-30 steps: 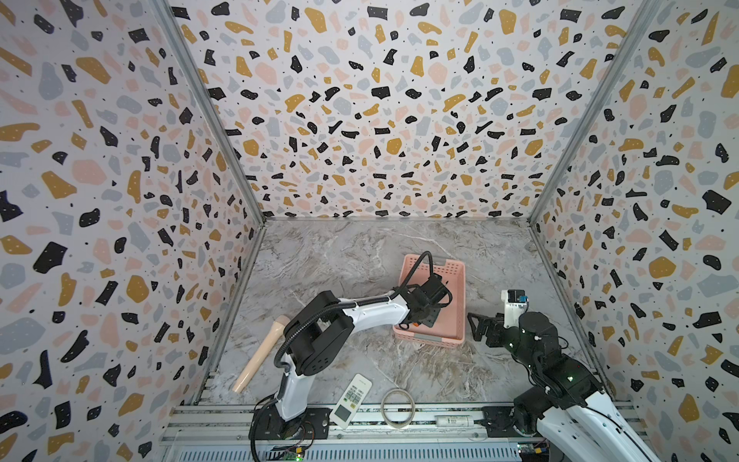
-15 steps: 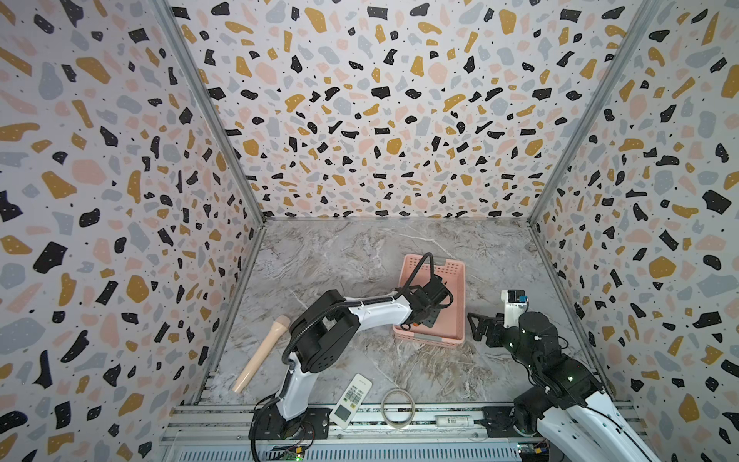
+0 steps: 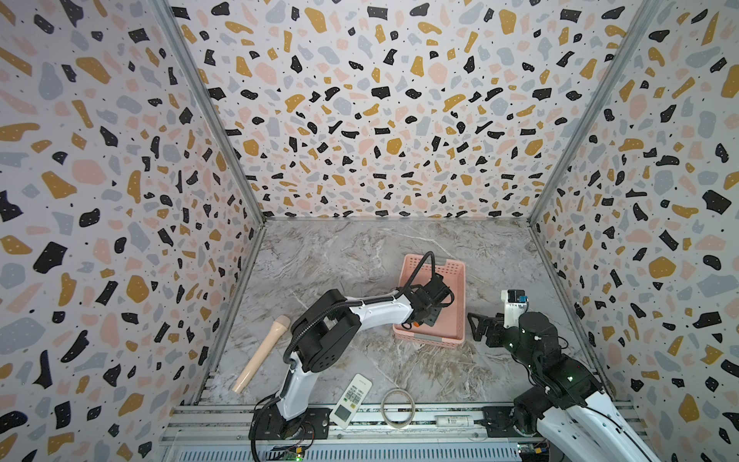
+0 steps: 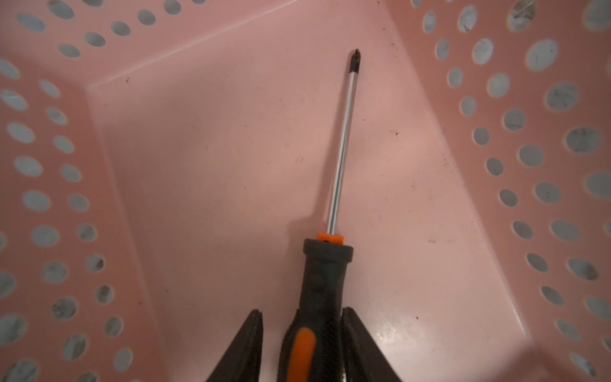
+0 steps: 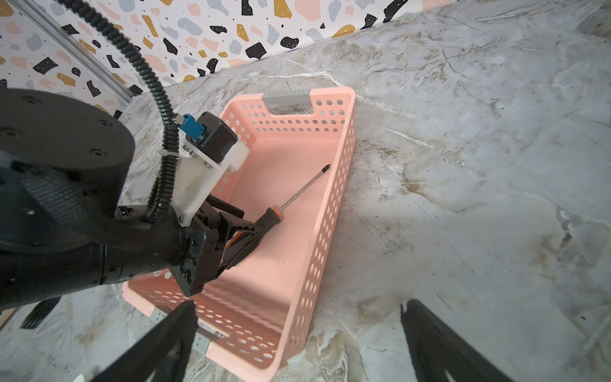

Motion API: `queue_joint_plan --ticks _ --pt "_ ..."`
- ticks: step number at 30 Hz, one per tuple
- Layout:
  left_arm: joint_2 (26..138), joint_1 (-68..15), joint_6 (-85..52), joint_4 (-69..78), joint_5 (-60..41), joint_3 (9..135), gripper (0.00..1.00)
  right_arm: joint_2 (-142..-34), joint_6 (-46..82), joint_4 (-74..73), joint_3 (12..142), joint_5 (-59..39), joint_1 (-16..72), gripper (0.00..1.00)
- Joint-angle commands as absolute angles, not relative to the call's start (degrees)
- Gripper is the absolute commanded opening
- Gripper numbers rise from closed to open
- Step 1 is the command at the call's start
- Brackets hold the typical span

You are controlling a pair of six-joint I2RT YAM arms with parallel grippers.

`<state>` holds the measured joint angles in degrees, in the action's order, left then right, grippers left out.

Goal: Put the screwdriver in the bin

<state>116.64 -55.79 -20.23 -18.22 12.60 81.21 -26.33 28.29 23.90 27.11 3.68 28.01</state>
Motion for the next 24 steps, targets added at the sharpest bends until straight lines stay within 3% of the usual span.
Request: queue_joint_plan --ticks 1,6,10,17,24 --pt "116.28 -56.10 -19.01 -18.46 13.80 83.85 0.46 -25.84 29.00 22.98 26.83 4.13 28.25 0.99" --pt "115.14 -56.12 -18.54 -19.04 13.62 84.73 0.48 -25.46 29.27 22.94 26.73 4.04 28.22 0.99" --pt "113.20 -55.99 -17.29 -20.85 14.14 86.44 0.61 -25.25 29.27 22.94 26.72 3.79 28.25 0.99" --pt "105.26 -55.39 -15.14 -22.41 15.46 87.58 0.93 -25.07 29.27 22.85 26.63 3.43 28.30 0.99" --pt "89.06 -52.90 -12.91 -13.34 21.36 76.82 1.00 -24.48 29.51 23.20 26.81 3.08 28.61 0.99"
